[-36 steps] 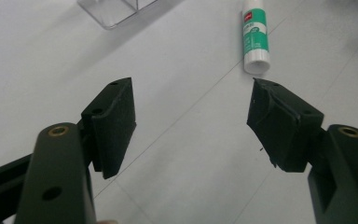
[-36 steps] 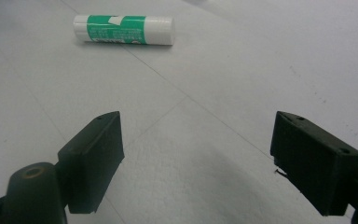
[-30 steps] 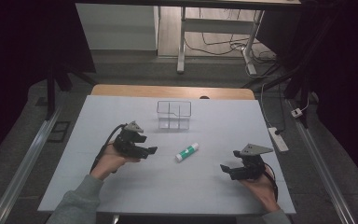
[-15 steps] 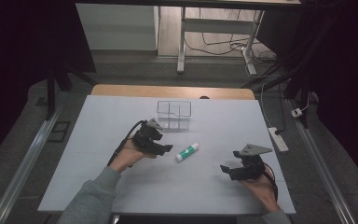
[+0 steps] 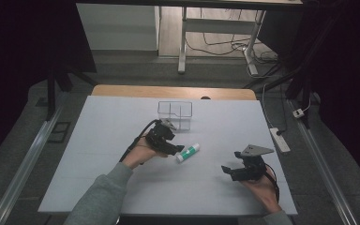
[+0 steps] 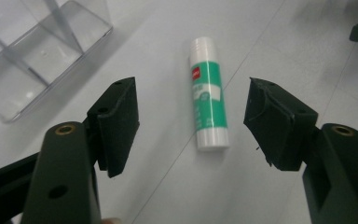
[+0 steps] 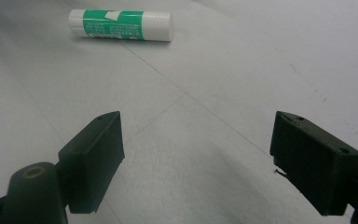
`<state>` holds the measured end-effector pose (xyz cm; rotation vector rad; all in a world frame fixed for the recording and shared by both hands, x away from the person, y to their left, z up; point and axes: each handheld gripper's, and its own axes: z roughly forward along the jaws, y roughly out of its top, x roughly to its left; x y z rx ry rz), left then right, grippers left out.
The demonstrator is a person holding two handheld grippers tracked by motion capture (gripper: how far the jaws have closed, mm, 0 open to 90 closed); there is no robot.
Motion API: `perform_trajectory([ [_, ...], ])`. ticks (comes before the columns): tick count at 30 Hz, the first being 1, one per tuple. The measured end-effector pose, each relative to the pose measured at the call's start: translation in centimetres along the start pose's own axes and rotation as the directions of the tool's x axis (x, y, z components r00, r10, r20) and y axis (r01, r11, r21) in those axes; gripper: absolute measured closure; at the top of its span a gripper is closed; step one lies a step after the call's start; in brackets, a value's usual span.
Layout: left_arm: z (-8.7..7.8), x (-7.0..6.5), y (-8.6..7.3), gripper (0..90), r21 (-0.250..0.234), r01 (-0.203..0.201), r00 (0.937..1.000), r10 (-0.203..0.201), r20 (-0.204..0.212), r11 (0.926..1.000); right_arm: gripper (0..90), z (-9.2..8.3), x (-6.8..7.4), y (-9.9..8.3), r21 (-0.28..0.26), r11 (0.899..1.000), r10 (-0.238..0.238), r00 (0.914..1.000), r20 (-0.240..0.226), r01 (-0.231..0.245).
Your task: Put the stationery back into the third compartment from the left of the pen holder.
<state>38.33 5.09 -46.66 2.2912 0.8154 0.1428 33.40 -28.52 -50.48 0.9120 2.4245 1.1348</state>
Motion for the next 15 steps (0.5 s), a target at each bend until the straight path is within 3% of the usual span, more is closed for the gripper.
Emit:
perform_trajectory([
  [15,3.5,-0.2,2.1,35.5,0.056,-0.008,0.9998,0.007,0.019,0.9984,16.8,0.0,0.0,-0.1,0.01,1.0,-0.003,1.0,0.003,0.003],
])
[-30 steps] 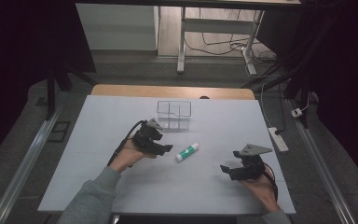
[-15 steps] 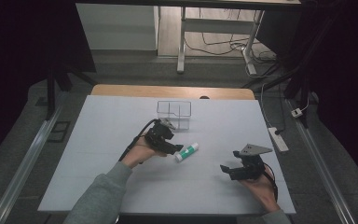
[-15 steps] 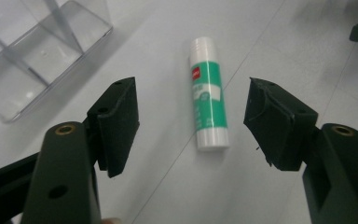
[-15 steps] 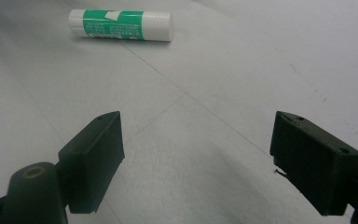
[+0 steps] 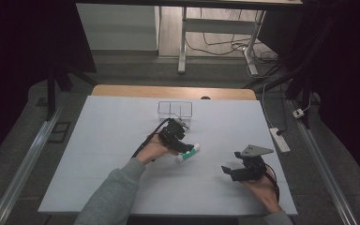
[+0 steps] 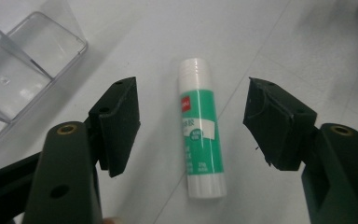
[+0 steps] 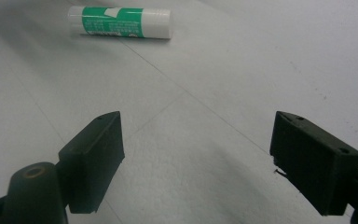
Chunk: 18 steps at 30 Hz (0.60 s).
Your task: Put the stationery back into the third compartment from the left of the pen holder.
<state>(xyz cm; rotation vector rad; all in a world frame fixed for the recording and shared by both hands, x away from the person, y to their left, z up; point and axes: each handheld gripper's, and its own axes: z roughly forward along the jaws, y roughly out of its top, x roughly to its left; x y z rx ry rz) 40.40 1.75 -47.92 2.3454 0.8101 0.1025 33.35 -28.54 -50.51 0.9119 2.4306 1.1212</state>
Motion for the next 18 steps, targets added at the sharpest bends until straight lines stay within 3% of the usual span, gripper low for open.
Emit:
perform_trajectory([
  [7,1.3,0.3,0.2,35.4,0.035,0.001,1.0,-0.001,0.003,0.9994,16.8,0.0,0.0,0.0,0.007,1.0,-0.001,1.0,0.001,0.001],
  [18,3.1,0.0,1.5,35.4,0.05,-0.015,0.9998,0.015,0.012,0.9986,16.8,0.1,0.0,-0.1,0.016,1.0,-0.003,1.0,0.006,0.003],
])
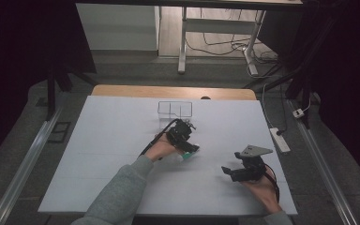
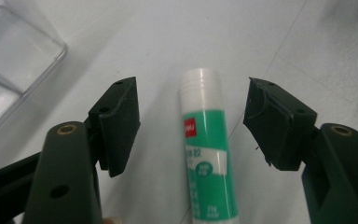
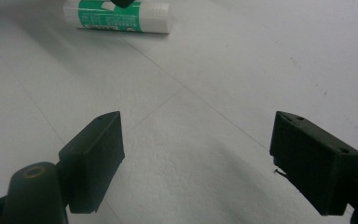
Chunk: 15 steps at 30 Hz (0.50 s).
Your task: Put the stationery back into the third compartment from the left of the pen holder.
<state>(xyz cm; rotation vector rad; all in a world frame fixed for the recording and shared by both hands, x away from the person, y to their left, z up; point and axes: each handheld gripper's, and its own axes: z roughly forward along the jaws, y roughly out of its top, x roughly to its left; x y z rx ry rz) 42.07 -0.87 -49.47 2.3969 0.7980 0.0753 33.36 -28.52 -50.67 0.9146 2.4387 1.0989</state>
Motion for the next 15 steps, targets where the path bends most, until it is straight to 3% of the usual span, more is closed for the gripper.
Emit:
perform_trajectory([
  [15,1.9,0.0,0.6,41.3,0.059,-0.023,0.9996,0.024,-0.012,0.998,16.9,0.1,-0.1,-0.2,0.01,1.0,0.001,1.0,0.009,-0.002],
])
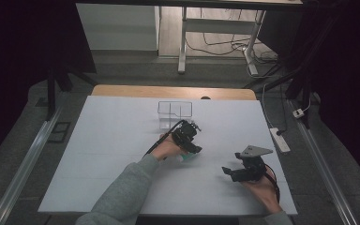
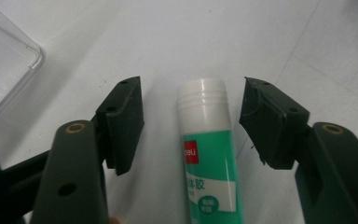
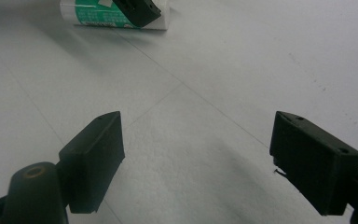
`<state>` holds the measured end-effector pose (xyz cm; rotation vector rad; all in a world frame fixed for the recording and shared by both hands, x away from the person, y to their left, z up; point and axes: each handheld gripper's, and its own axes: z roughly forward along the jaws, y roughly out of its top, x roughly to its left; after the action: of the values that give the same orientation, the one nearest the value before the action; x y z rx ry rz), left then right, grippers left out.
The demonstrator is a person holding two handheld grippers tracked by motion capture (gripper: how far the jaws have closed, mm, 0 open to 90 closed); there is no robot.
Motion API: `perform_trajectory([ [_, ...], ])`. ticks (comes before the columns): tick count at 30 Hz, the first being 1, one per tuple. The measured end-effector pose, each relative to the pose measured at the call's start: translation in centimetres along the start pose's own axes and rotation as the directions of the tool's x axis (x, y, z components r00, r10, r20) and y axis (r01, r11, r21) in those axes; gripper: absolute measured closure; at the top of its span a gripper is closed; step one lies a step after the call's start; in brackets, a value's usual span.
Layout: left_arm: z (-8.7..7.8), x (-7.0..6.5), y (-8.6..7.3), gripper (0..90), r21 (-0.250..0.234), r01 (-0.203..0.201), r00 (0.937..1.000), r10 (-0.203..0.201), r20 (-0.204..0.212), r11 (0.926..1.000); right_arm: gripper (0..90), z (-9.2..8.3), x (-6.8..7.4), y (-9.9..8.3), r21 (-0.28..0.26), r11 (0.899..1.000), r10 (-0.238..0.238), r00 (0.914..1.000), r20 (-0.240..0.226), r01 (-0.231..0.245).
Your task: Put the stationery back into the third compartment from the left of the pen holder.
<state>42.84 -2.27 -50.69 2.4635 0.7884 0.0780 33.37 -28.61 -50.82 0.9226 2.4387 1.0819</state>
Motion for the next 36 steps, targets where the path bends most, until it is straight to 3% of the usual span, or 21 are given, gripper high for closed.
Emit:
perform_trajectory([
  [9,0.5,-0.4,-0.1,51.9,0.022,-0.027,0.9995,0.027,-0.015,0.9994,17.0,0.0,0.0,0.0,0.004,1.0,-0.002,1.0,0.001,0.002],
  [15,0.5,-0.4,-0.1,63.1,0.016,-0.031,0.9995,0.031,0.001,0.9994,17.0,0.0,-0.1,0.0,0.006,1.0,-0.003,1.0,0.001,0.003],
  [22,0.3,-0.4,-0.2,64.1,0.012,-0.036,0.9993,0.036,0.004,0.9993,17.1,-0.1,-0.2,-0.1,0.002,1.0,-0.003,1.0,0.005,0.003],
  [36,-2.6,0.3,-1.0,64.3,-0.098,-0.021,0.9997,0.022,0.012,0.995,17.2,-0.2,-0.2,-0.1,-0.004,1.0,0.001,0.9999,0.01,-0.001],
])
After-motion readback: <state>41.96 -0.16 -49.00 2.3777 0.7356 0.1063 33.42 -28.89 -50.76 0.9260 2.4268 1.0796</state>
